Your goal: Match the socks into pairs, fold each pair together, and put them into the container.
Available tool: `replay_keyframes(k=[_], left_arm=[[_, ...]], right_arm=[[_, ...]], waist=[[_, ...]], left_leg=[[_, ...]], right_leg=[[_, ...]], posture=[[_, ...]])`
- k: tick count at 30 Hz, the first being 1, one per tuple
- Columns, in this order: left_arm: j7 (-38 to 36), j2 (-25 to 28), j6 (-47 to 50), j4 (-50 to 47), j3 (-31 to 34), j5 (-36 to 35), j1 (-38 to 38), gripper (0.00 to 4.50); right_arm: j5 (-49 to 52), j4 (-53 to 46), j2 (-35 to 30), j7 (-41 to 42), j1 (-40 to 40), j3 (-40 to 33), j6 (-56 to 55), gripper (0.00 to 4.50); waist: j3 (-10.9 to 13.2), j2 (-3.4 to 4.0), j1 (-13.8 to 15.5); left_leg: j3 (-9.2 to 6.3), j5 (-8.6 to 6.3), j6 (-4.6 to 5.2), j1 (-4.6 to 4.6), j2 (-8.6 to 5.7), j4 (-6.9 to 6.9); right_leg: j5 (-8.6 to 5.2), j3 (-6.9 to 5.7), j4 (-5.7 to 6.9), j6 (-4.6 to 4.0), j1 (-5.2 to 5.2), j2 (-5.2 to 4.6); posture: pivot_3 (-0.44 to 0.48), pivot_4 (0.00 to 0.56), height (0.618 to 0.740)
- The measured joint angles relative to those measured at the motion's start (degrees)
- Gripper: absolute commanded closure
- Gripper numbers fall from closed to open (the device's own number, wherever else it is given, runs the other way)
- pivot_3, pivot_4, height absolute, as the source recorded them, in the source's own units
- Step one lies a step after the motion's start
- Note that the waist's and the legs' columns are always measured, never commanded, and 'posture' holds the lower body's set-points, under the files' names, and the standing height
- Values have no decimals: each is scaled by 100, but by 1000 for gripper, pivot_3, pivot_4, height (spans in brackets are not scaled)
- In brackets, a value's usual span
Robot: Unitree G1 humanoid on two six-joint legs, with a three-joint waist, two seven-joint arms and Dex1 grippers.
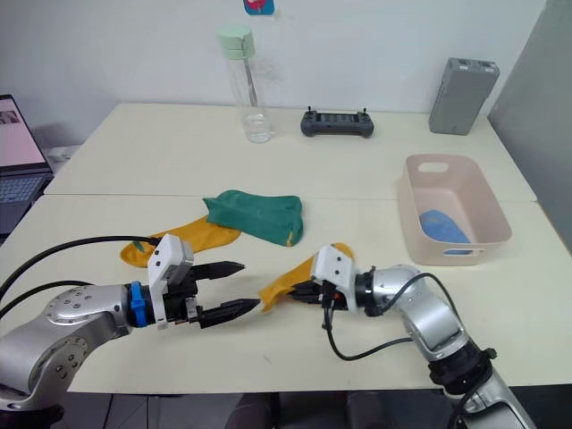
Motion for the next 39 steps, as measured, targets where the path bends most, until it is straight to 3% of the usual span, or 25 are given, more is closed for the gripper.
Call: replay_keyframes(k=[1,4,12,18,23,25,29,36,38,39], left_arm=[[-49,28,8,18,0,1,-1,0],[-101,83,12,45,-32,15,-18,0],[-157,65,-135,273,-501,348,-315,0],[-253,-119,-929,1060,-1472,1396,-812,0],[-402,-296,-1370,1480,-2009,1958,-959,0],[-483,-284,-1438,1481,-2068,2099,-1000,410],[-591,-295,-1507,1480,-2123,2212,-1022,1480],[-801,-296,-1238,1216,-2111,2083,-838,3752],[-821,-295,-1031,1041,-2091,1914,-742,4469],[-830,-295,-926,942,-2083,1836,-703,4469]], right_arm=[[10,6,-115,77,-50,39,53,4483],[7,14,-553,366,-105,76,68,3553],[578,-506,-1278,664,33,-447,530,725],[562,108,-948,-467,102,-1376,857,725],[298,692,-654,-1087,28,-1295,1052,725],[238,813,-500,-1267,-24,-1226,1134,685],[241,957,-187,-1457,-139,-1191,1223,1652],[299,1144,-68,-1499,-269,-1194,1175,4270],[292,1265,-55,-1488,-338,-1186,1069,4500],[285,1346,-29,-1478,-387,-1174,1009,4500]], waist=[[0,0,17],[-1,-2,82],[-1,-2,86],[-1,-4,84],[-1,-4,73],[-1,-2,76],[-1,-2,76],[-1,-2,75],[-1,-2,73],[-1,-2,72]], left_leg=[[4,0,0,-3,-2,4],[8,-1,-1,-2,-6,6],[-1,-1,0,-5,3,-12],[7,-1,0,-6,-1,-7],[3,-1,1,-7,3,-11],[3,-1,1,-8,2,-13],[3,-1,0,-8,1,-12],[2,-1,1,-8,1,-12],[2,-1,1,-8,2,-12],[1,-1,1,-8,2,-12]], right_leg=[[0,0,-2,0,-3,-6],[-2,-1,-8,-2,-12,-12],[5,-10,2,12,-6,1],[13,1,-2,23,-4,0],[13,0,3,17,-8,8],[13,2,3,17,-7,8],[11,2,2,21,-4,7],[11,2,2,22,-3,8],[11,1,3,22,-4,8],[11,0,3,22,-3,8]], posture=[[0,150,740],[0,150,740],[0,150,740],[0,150,740],[0,150,740],[0,150,740],[0,150,740],[0,150,740],[0,150,740],[0,150,740]])
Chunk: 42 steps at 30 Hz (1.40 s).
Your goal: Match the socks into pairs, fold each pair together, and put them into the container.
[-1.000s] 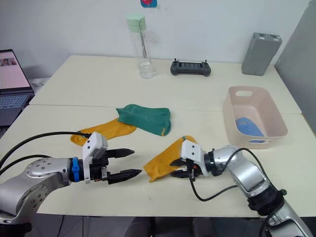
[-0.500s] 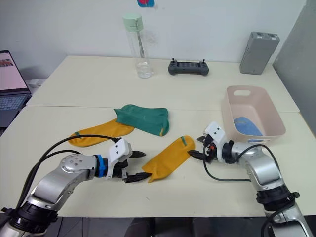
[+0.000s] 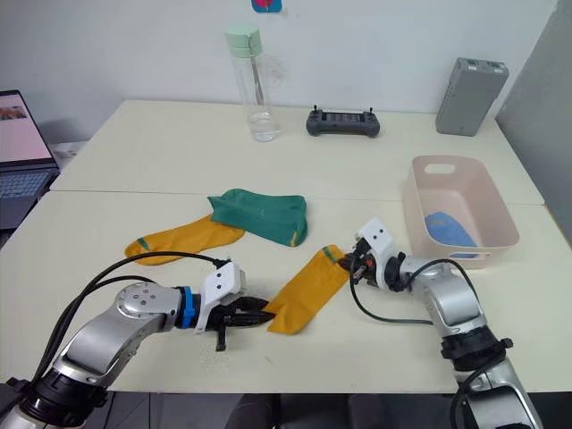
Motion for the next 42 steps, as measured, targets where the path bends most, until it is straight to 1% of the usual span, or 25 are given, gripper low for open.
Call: replay_keyframes(k=[2,5,9,11,13,16,19,22,23,24,25,26,28,29,30,31,35,38,42], left_arm=[[-2,-11,273,-220,12,-225,35,4469],[-5,-87,671,-466,23,-593,25,4469],[62,-499,1115,-567,-34,-992,-153,4469],[115,-606,1197,-562,-39,-1061,-199,4469],[174,-712,1309,-560,-37,-1148,-186,4469],[182,-713,1331,-607,0,-1294,-52,3809],[153,-469,1341,-827,150,-1442,321,2903],[170,-138,1436,-1201,540,-1656,843,1921],[172,-46,1463,-1284,665,-1727,963,1642],[169,102,1522,-1400,877,-1835,1125,1617],[151,241,1548,-1478,1073,-1925,1225,1617],[115,377,1546,-1519,1247,-1974,1303,1617],[38,689,1535,-1442,1739,-1991,1358,1617],[38,721,1522,-1390,1874,-1993,1328,1617],[59,711,1477,-1217,1978,-1986,1129,1617],[106,699,1405,-1068,2022,-1946,980,1617],[251,551,1282,-231,1922,-1774,5,1617],[220,488,1229,165,1767,-1682,-463,1617],[48,495,1094,357,1473,-1522,-562,1617]], right_arm=[[-53,211,145,37,-183,56,-174,4500],[-88,552,536,156,-653,269,-376,4500],[-232,1321,1224,432,-1494,738,-724,4500],[-347,1590,1387,709,-1735,1033,-881,4500],[-512,1914,1519,954,-1805,1359,-1164,4500],[-614,2129,1583,1064,-1790,1432,-1365,3798],[-615,2086,1514,1103,-1766,1325,-1484,2803],[-590,1720,1323,1118,-1569,1173,-1451,1690],[-554,1576,1274,1107,-1505,1092,-1394,1410],[-469,1337,1163,1097,-1427,980,-1265,1006],[-375,1090,1036,1105,-1344,857,-1122,709],[-294,791,871,1144,-1238,795,-978,709],[-42,10,251,1361,-790,625,-597,709],[30,-176,72,1398,-654,586,-469,709],[126,-563,-234,1483,-346,504,-261,709],[213,-782,-399,1543,-155,490,-138,709],[543,-1850,-1089,1672,727,371,255,709],[648,-2196,-1266,1665,1096,391,345,709],[725,-2231,-1052,1424,924,394,416,709]], waist=[[0,1,-19],[0,1,-77],[0,0,-134],[0,0,-123],[0,0,-112],[1,1,-118],[1,1,-134],[1,1,-137],[1,2,-137],[2,2,-137],[1,2,-129],[1,2,-112],[1,2,-26],[1,2,0],[1,3,34],[1,2,38],[0,-1,54],[-1,-2,-21],[0,-2,-127]], left_leg=[[1,0,0,0,1,0],[-3,1,1,1,4,1],[-10,1,1,0,3,2],[-12,0,0,0,2,2],[-13,0,0,-1,1,1],[-14,-1,-1,-5,2,1],[-16,0,0,-3,4,0],[-15,0,-1,-2,5,1],[-14,0,-1,-2,5,1],[-15,0,0,-2,5,1],[-15,0,-1,-1,5,1],[-17,0,-1,-2,5,1],[-15,0,-1,-1,1,1],[-11,0,-1,0,0,1],[-8,0,-1,-1,-2,2],[-4,0,-1,0,1,2],[-2,0,-1,0,1,2],[9,-1,0,1,2,2],[0,0,0,0,4,1]], right_leg=[[1,1,2,1,-1,0],[2,0,4,3,0,6],[5,-5,6,1,3,8],[17,-8,5,-20,5,8],[17,-10,2,-21,7,6],[18,-10,4,-22,3,6],[17,-12,5,-23,3,7],[15,-11,6,-26,2,7],[15,-9,5,-26,2,6],[14,-10,6,-27,1,6],[13,-11,6,-27,1,6],[12,-13,4,-28,1,5],[0,-15,0,-35,0,-1],[-20,-13,-1,-39,-2,-3],[-25,-12,-3,-44,-1,-7],[-26,-12,-1,-44,-7,-7],[-26,-13,-2,-42,0,-6],[-4,-2,-2,-3,-3,-6],[-2,-6,2,0,-5,0]], posture=[[0,150,740],[0,150,740],[0,150,740],[0,150,740],[0,150,740],[0,150,740],[0,150,740],[0,150,740],[0,150,740],[0,150,740],[0,150,740],[0,150,740],[0,150,740],[0,150,740],[0,150,740],[0,150,740],[0,150,740],[0,150,740],[0,150,740]])
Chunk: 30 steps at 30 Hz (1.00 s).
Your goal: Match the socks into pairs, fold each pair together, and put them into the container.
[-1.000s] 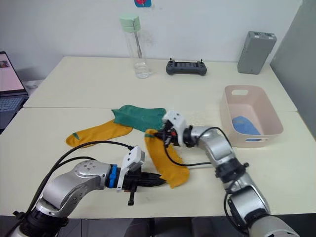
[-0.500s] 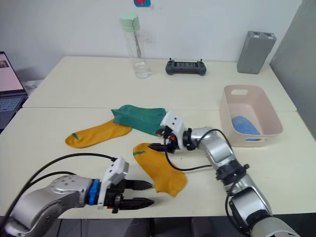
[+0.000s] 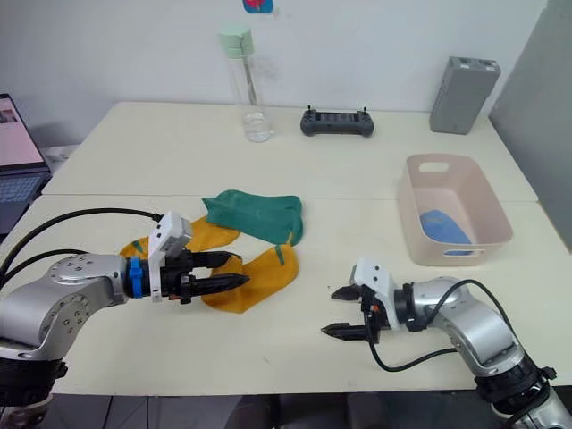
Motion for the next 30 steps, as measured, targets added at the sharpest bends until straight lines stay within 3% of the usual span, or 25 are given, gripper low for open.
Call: replay_keyframes(k=[10,17,23,26,30], left_arm=[[-145,251,-48,3,-90,157,183,1617],[-163,689,-251,80,147,511,753,1617],[-147,746,-326,79,210,647,1060,1617],[-129,751,-331,47,313,695,1181,2229],[-165,862,-414,47,523,725,1436,3532]], right_arm=[[-115,248,328,-522,-302,13,-87,709],[-948,2133,1627,-1348,-1377,531,-585,709],[-1191,2947,2095,-1447,-1645,727,-792,709],[-1202,3095,2201,-1438,-1699,700,-829,1336],[-1146,3105,2213,-1383,-1698,666,-814,2803]], waist=[[0,-1,-1],[-1,-6,-40],[-2,-8,36],[-2,-8,35],[-2,-7,15]], left_leg=[[-2,0,0,-3,-2,0],[-3,0,0,0,6,-6],[0,-2,-3,-12,-2,-6],[-5,-1,-2,-10,4,-6],[-2,-1,-2,-8,5,-6]], right_leg=[[-1,0,-1,0,1,-1],[3,2,6,-11,-9,9],[14,-3,-2,-32,-9,-3],[12,-11,4,-34,-10,1],[12,-9,4,-34,-10,2]], posture=[[0,150,740],[0,150,740],[0,150,740],[0,150,740],[0,150,740]])
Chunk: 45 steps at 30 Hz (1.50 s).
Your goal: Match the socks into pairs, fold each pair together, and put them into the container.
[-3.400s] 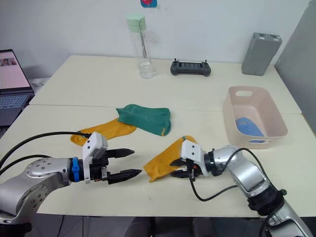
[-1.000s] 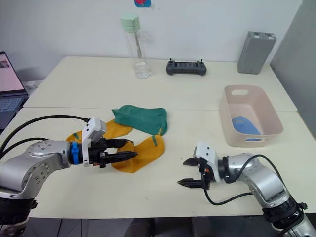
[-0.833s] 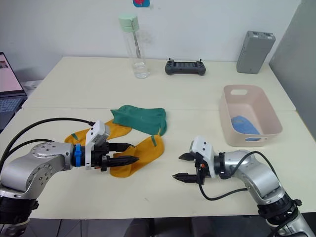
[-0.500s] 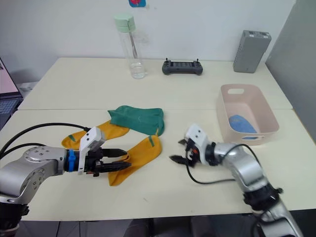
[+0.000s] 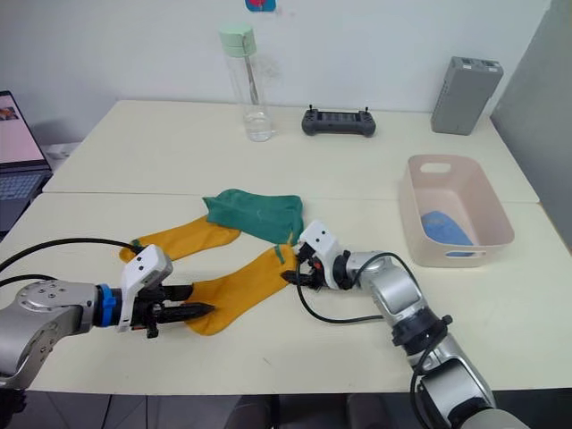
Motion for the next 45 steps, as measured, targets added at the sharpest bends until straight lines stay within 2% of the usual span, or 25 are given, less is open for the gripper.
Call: replay_keyframes(k=[3,5,10,16,17,20,21,25,30,31,34,38,42,45], left_arm=[[-5,3,-14,-8,80,-3,110,4477],[-3,3,-12,-50,82,-12,176,4500],[16,-49,135,-306,81,-103,247,4500],[69,-645,935,-1057,-117,-1092,132,4500],[160,-832,1105,-1158,-188,-1287,41,4500],[756,-1999,1690,-1279,-611,-2017,-552,4500],[882,-2224,1784,-1285,-735,-2140,-650,4500],[1445,-2997,1890,-1072,-1133,-2176,-995,4500],[1688,-3168,1817,-827,-1466,-1943,-997,4500],[1679,-3124,1780,-784,-1463,-1917,-995,4500],[1548,-2829,1721,-792,-1415,-1902,-807,3868],[1382,-2307,1706,-1044,-1105,-1952,-301,2563],[1155,-1625,1582,-1228,-518,-1994,232,1265],[878,-1121,1410,-1249,-236,-1890,554,286]], right_arm=[[36,-11,-68,59,0,-93,6,3865],[43,-48,-122,85,1,-179,26,4486],[58,-97,-187,103,-2,-302,62,4486],[35,87,-267,268,-580,-419,-21,4486],[20,217,-242,325,-715,-413,-110,4486],[-161,1020,30,456,-1246,-362,-514,4486],[-197,1153,111,494,-1339,-311,-610,4486],[-319,1777,377,840,-1522,-81,-975,4486],[-434,2031,493,1095,-1519,45,-1184,4486],[-436,2030,514,1121,-1516,49,-1212,4270],[-440,2028,606,1161,-1464,54,-1272,3535],[-433,2006,686,1188,-1428,50,-1271,2118],[-405,1812,739,1218,-1374,34,-1225,687],[-300,1610,761,1230,-1307,-45,-1103,681]], waist=[[0,0,3],[0,0,1],[0,0,-10],[1,1,-22],[0,1,-21],[-2,-6,-16],[-5,-10,-19],[-6,-11,-22],[-5,-10,-31],[-5,-10,-32],[-5,-9,-46],[-3,-7,-44],[-3,-6,-41],[-1,-3,-32]], left_leg=[[0,0,0,0,-1,0],[0,0,0,0,0,0],[0,0,0,0,0,0],[1,0,0,1,-1,1],[-3,0,0,3,0,2],[-7,1,1,4,-3,12],[-8,1,1,4,-4,14],[-14,1,1,6,-6,14],[-15,1,1,6,-6,12],[-15,1,1,7,-6,12],[-14,1,1,7,-6,12],[-15,0,0,7,-5,11],[-14,0,0,7,-3,11],[-11,0,0,7,-4,9]], right_leg=[[0,0,-1,0,1,-1],[0,0,-1,0,0,-1],[0,0,0,0,0,0],[2,1,1,2,3,0],[2,0,2,2,6,2],[9,2,-1,14,18,4],[10,3,1,15,20,5],[12,1,1,15,24,5],[12,-1,4,14,22,5],[12,-1,4,14,22,6],[11,2,4,14,22,6],[11,0,2,14,20,5],[7,-1,1,8,18,5],[5,0,-1,4,13,2]], posture=[[0,150,740],[0,150,740],[0,150,740],[0,150,740],[0,150,740],[0,150,740],[0,150,740],[0,150,740],[0,150,740],[0,150,740],[0,150,740],[0,150,740],[0,150,740],[0,150,740]])
